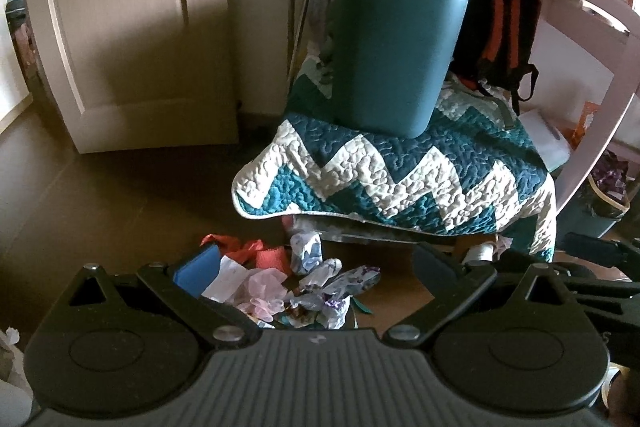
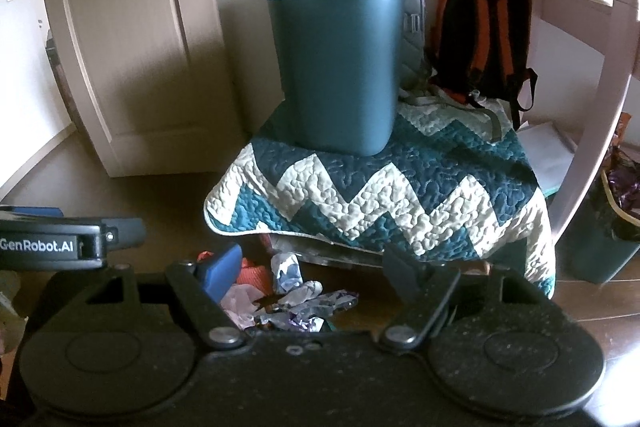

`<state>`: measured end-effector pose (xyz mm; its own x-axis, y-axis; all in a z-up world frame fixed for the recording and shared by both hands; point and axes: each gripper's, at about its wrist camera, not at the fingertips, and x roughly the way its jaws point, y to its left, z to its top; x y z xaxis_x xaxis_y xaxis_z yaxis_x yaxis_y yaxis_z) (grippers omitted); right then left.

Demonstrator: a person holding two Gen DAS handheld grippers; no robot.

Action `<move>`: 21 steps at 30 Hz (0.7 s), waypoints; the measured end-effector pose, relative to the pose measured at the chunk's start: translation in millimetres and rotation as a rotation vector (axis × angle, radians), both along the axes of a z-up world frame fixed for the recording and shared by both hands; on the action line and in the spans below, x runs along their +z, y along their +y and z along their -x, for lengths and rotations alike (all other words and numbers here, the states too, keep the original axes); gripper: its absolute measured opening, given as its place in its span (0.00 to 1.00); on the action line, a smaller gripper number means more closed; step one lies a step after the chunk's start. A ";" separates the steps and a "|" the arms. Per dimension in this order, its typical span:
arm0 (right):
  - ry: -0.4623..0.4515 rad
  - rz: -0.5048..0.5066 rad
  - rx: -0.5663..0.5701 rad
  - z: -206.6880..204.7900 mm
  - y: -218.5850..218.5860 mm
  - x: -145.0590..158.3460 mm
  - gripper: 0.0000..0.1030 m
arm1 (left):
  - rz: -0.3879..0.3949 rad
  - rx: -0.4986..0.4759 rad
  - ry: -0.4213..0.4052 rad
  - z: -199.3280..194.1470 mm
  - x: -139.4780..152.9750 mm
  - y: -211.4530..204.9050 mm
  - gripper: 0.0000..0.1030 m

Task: Collect trash

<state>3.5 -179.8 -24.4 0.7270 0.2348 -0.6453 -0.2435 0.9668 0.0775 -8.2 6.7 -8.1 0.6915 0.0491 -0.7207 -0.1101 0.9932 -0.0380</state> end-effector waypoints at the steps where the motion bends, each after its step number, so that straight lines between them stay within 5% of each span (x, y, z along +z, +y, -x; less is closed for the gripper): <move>1: 0.005 0.004 -0.002 0.0 0.2 -0.2 0.75 | -0.005 0.001 0.007 0.0 -0.7 -0.2 1.00; 21: 0.034 -0.012 -0.013 -16.9 1.7 27.5 0.75 | -0.031 0.027 0.018 -8.8 30.1 9.0 1.00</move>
